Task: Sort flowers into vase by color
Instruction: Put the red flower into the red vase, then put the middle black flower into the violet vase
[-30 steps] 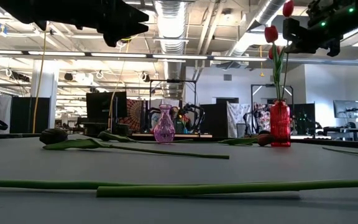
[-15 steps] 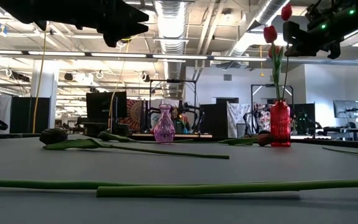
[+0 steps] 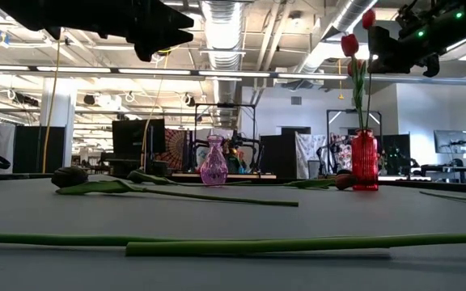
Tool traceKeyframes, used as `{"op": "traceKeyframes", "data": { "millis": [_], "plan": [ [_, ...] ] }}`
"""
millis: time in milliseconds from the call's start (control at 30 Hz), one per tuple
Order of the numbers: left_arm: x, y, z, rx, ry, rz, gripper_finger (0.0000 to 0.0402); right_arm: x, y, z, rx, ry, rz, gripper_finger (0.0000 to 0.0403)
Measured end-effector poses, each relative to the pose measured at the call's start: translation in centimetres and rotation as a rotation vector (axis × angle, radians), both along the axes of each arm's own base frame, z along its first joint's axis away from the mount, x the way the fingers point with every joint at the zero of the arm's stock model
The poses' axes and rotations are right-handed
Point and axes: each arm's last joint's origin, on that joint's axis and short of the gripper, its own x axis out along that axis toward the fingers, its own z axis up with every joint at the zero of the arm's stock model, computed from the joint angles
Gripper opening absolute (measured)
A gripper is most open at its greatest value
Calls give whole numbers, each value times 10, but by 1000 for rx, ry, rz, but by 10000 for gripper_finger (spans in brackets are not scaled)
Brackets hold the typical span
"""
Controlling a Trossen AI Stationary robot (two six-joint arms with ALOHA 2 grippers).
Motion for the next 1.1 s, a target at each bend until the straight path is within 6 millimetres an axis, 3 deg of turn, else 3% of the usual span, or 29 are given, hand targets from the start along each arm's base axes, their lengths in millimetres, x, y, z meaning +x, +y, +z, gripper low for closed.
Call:
{"op": "traceKeyframes", "data": {
  "millis": [367, 600, 900, 1100],
  "plan": [
    [0, 0, 0, -3, -1, 0, 199, -1, 0, -1, 25, 26, 2, 62],
    [0, 0, 0, -3, -1, 0, 199, -6, 3, 12, 102, 97, 6, 62],
    [0, 0, -1, -4, 13, -12, 199, -10, 10, 31, 178, 93, 172, 62],
    [0, -4, -10, -32, 104, -135, 199, -15, 17, 48, 253, 79, 331, 62]
  ]
}}
